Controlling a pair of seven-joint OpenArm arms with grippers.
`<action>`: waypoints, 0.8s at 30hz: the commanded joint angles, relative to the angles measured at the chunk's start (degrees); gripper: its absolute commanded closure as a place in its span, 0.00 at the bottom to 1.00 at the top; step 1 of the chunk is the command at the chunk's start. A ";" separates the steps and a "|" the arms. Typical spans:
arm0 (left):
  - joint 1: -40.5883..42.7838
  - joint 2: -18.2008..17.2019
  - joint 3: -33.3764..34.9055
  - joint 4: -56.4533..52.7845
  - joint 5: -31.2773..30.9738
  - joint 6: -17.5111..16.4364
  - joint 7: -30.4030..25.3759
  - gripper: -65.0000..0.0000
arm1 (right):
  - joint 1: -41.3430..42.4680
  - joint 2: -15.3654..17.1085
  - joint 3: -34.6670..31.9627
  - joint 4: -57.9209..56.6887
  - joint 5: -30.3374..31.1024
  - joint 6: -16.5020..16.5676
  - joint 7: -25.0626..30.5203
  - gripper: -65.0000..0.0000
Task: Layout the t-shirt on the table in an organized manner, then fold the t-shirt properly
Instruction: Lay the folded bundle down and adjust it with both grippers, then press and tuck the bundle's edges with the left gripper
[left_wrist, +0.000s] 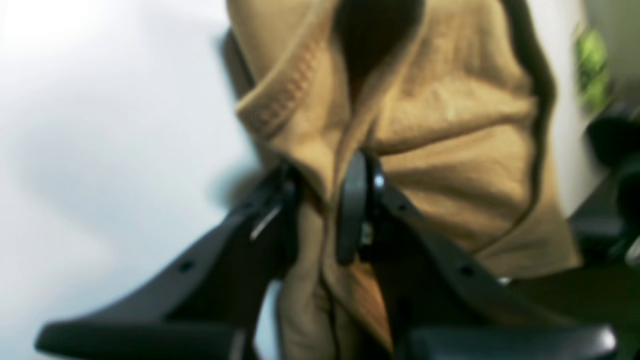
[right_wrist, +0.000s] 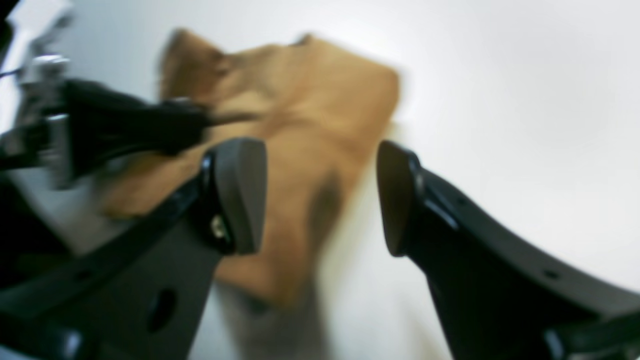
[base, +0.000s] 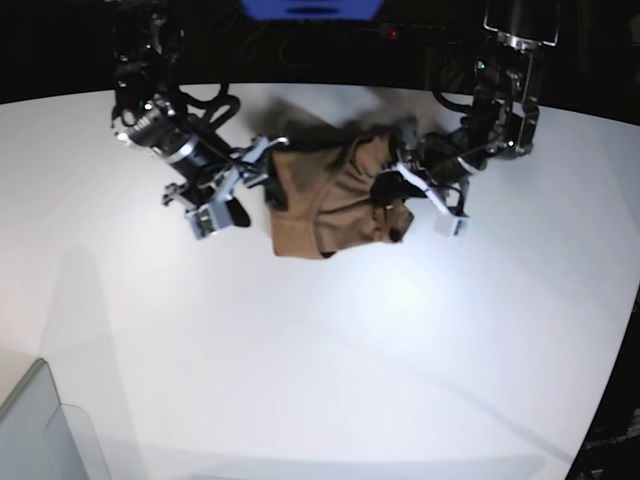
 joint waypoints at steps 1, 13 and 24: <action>-1.63 -1.23 2.54 -0.10 3.83 1.88 1.85 1.00 | 0.33 0.10 1.82 1.28 0.92 0.53 1.49 0.46; -23.43 -3.25 27.51 -0.54 18.78 1.88 1.85 1.00 | -0.20 0.10 27.67 0.92 0.92 0.53 1.05 0.45; -36.09 5.98 50.36 -11.27 32.40 -6.12 1.41 1.00 | -3.10 -0.69 40.59 0.92 0.92 0.53 1.05 0.45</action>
